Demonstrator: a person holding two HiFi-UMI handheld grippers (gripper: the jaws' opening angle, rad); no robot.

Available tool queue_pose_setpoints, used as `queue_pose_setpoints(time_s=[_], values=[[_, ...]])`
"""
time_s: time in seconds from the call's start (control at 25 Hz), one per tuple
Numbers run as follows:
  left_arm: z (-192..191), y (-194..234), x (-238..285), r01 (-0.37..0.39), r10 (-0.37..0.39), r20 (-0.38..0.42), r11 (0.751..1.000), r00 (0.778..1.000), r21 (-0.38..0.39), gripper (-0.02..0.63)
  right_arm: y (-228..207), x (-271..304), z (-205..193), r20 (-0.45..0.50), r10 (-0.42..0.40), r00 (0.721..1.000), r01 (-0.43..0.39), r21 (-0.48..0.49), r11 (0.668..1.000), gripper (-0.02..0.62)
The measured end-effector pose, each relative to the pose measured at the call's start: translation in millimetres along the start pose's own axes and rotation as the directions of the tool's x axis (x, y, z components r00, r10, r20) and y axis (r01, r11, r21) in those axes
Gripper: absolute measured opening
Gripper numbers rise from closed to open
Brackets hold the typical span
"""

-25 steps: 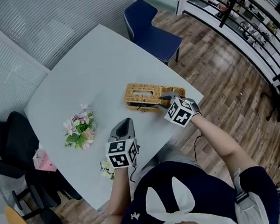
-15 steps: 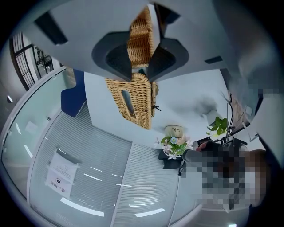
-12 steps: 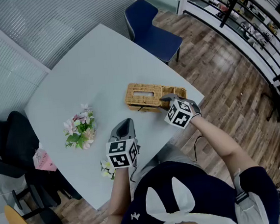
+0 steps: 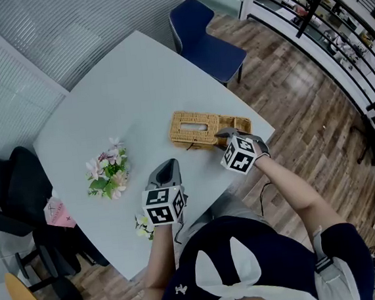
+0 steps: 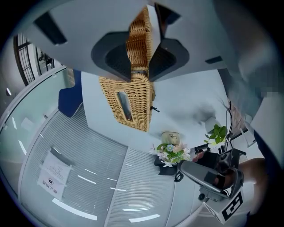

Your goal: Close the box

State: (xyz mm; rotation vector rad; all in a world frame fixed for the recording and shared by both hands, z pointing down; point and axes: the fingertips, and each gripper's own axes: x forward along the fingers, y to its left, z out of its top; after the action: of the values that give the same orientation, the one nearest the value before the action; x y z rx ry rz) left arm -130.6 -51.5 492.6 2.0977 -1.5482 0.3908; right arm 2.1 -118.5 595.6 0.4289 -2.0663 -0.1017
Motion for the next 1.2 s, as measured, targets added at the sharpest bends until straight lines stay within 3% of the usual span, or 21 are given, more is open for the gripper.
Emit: queue_pose_setpoints(time_s=[0.2, 0.4, 0.84, 1.0, 1.2], values=[[-2, 2, 1, -0.004, 0.004, -0.004, 1.000, 1.000, 0.000, 0.023, 5, 8, -5, -0.018, 0.008, 1.000, -0.008, -0.003, 1.000, 0.137], [-5, 4, 3, -0.005, 0.005, -0.011, 1.000, 1.000, -0.003, 0.023, 9, 15, -9, -0.014, 0.034, 0.999, -0.033, 0.076, 0.997, 0.135], [-6, 1, 4, -0.003, 0.003, -0.014, 1.000, 1.000, -0.006, 0.023, 9, 12, -11, -0.004, 0.041, 0.999, -0.041, 0.126, 0.991, 0.140], [-3, -1, 3, 0.000, 0.000, -0.009, 1.000, 1.000, -0.004, 0.023, 12, 4, -9, 0.021, 0.046, 0.999, -0.049, 0.193, 0.980, 0.140], [-3, -3, 5, 0.007, -0.007, -0.008, 1.000, 1.000, -0.003, 0.023, 6, -14, 4, 0.119, -0.012, 0.993, -0.026, 0.316, 0.948, 0.109]])
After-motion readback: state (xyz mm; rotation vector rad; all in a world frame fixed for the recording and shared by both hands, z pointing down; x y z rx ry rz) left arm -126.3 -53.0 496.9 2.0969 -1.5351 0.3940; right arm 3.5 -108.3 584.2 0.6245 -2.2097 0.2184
